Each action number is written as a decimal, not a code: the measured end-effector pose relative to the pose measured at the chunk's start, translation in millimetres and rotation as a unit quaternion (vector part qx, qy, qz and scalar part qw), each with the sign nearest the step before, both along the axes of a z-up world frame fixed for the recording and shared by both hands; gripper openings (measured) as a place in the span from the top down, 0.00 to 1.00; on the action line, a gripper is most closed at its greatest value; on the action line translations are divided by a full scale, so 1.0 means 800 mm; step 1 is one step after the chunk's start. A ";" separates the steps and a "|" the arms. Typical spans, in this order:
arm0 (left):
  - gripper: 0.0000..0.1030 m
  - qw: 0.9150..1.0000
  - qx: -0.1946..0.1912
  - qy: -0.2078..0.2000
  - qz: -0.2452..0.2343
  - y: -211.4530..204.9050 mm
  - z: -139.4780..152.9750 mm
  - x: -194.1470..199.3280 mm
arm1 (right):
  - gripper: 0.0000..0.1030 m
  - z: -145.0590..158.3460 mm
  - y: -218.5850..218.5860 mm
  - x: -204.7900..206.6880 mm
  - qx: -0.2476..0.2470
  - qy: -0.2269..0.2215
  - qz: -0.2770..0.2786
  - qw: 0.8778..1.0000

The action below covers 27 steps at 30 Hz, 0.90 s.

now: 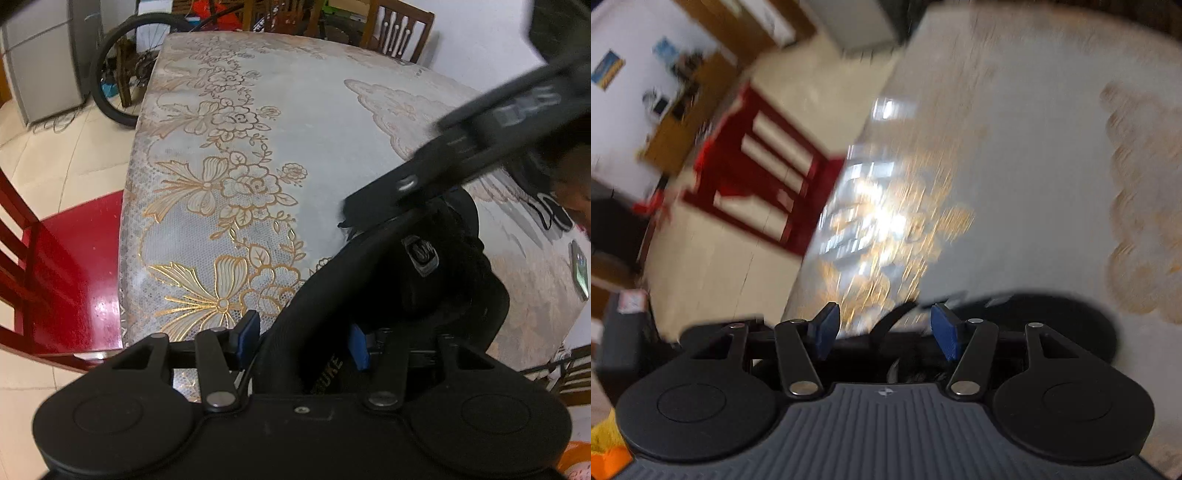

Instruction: Lace up shoes with both hands

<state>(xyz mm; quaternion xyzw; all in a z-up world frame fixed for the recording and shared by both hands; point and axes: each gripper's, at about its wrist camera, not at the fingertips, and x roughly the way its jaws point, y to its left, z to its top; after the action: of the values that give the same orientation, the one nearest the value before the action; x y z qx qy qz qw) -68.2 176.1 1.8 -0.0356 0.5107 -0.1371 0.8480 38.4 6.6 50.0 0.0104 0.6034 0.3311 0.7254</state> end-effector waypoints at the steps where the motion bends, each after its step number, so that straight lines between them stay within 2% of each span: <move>1: 0.53 1.000 0.001 0.000 0.000 0.000 0.000 -0.001 | 0.43 -0.005 0.006 0.003 -0.008 -0.001 0.014 1.000; 2: 0.53 1.000 0.002 0.000 0.001 0.000 0.000 -0.001 | 0.44 -0.009 0.013 0.006 -0.016 -0.004 0.028 0.999; 3: 0.53 1.000 0.002 0.001 0.002 0.000 0.000 -0.001 | 0.57 -0.011 0.017 0.007 -0.021 -0.005 0.037 0.999; 4: 0.52 1.000 0.001 0.002 0.002 0.001 -0.001 -0.001 | 0.73 -0.016 0.018 0.008 -0.024 -0.001 0.038 0.999; 5: 0.52 1.000 0.002 0.002 0.002 0.001 -0.001 -0.001 | 0.97 -0.021 0.019 0.010 -0.026 0.004 0.037 0.999; 7: 0.52 1.000 0.003 0.003 0.002 0.001 -0.001 -0.002 | 0.97 -0.026 0.009 0.018 0.021 0.043 0.003 0.999; 9: 0.52 1.000 0.004 0.004 0.002 0.000 -0.001 -0.002 | 0.97 -0.022 -0.013 0.016 0.120 0.085 -0.050 0.988; 12: 0.51 1.000 0.006 0.005 0.000 0.000 0.000 -0.002 | 0.97 -0.020 -0.056 0.016 0.264 0.125 -0.135 0.947; 14: 0.51 1.000 0.007 0.005 -0.002 -0.001 0.000 -0.002 | 0.97 -0.014 -0.082 0.015 0.339 0.135 -0.177 0.914; 15: 0.51 1.000 0.008 0.006 -0.002 -0.001 0.000 -0.002 | 0.97 -0.009 -0.089 0.015 0.364 0.134 -0.189 0.902; 18: 0.50 1.000 0.008 0.009 -0.002 0.000 -0.001 -0.001 | 0.97 0.033 -0.110 0.014 0.462 0.096 -0.195 0.860; 20: 0.49 1.000 0.009 0.010 -0.003 0.000 -0.001 -0.001 | 0.97 0.062 -0.125 0.013 0.526 0.068 -0.196 0.825; 22: 0.49 1.000 0.010 0.011 -0.003 -0.001 -0.001 -0.002 | 0.97 0.091 -0.139 0.012 0.587 0.040 -0.196 0.785; 23: 0.49 1.000 0.010 0.012 -0.003 -0.001 -0.002 -0.002 | 0.97 0.110 -0.145 0.012 0.605 0.021 -0.191 0.772; 24: 0.49 1.000 0.011 0.012 -0.003 -0.001 -0.002 -0.002 | 0.97 0.132 -0.151 0.012 0.614 -0.006 -0.185 0.767; 27: 0.48 1.000 0.013 0.013 -0.003 -0.001 -0.002 -0.001 | 0.97 0.179 -0.161 0.017 0.618 -0.060 -0.168 0.766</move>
<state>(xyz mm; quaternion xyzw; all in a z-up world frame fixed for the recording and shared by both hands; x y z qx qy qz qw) -69.2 175.4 0.0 -0.0245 0.5232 -0.1325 0.8415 52.3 -122.6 193.2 0.5377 0.2118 0.5050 0.6411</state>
